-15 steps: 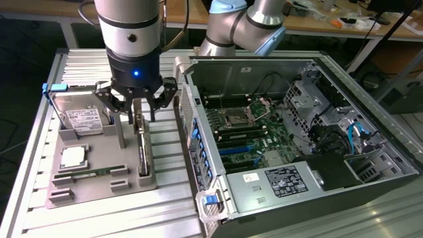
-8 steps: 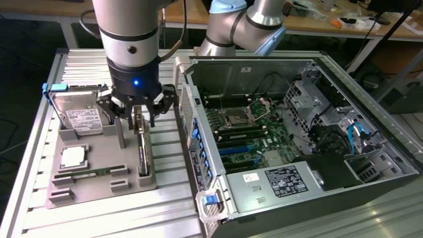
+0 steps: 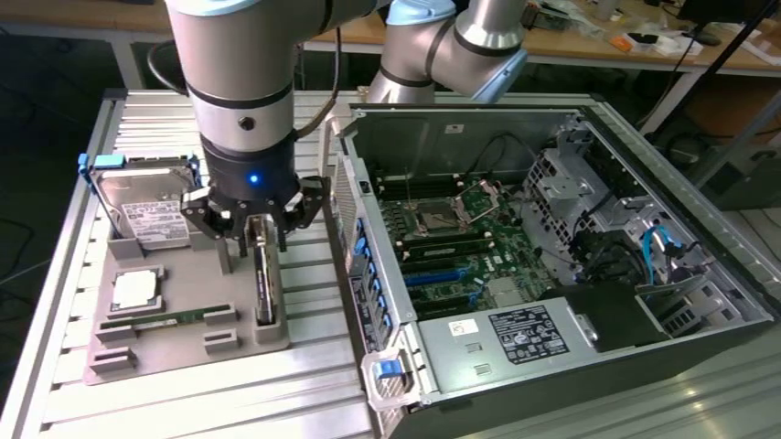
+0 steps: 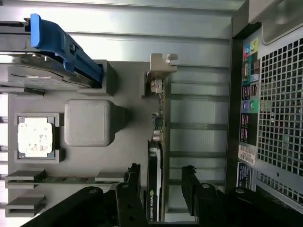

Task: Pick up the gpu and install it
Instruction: 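Pick up the gpu and move the gpu toward the slot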

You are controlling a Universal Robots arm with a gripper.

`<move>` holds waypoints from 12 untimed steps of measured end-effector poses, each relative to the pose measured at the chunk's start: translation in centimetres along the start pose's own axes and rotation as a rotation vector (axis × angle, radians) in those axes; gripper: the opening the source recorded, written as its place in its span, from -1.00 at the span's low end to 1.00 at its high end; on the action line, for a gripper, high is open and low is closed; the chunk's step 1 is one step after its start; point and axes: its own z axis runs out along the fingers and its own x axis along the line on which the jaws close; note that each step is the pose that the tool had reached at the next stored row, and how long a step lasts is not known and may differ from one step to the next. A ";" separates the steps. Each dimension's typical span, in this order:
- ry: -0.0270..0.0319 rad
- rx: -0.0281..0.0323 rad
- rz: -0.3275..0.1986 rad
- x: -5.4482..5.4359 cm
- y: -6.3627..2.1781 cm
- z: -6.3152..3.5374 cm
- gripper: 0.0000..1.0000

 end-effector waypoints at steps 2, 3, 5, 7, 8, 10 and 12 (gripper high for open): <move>0.0001 0.0000 -0.001 0.1 -0.12 0.53 -0.04; 0.0001 0.0000 -0.001 0.1 -0.16 0.74 -0.04; 0.0001 0.0000 -0.002 0.2 -0.25 1.12 -0.04; 0.0002 0.0000 -0.003 0.2 -0.40 1.50 -0.04; 0.0003 0.0000 -0.003 0.2 -0.51 1.68 -0.04; 0.0002 -0.0002 -0.005 0.2 -0.72 2.05 -0.04; 0.0003 -0.0002 -0.006 0.2 -0.87 2.40 -0.04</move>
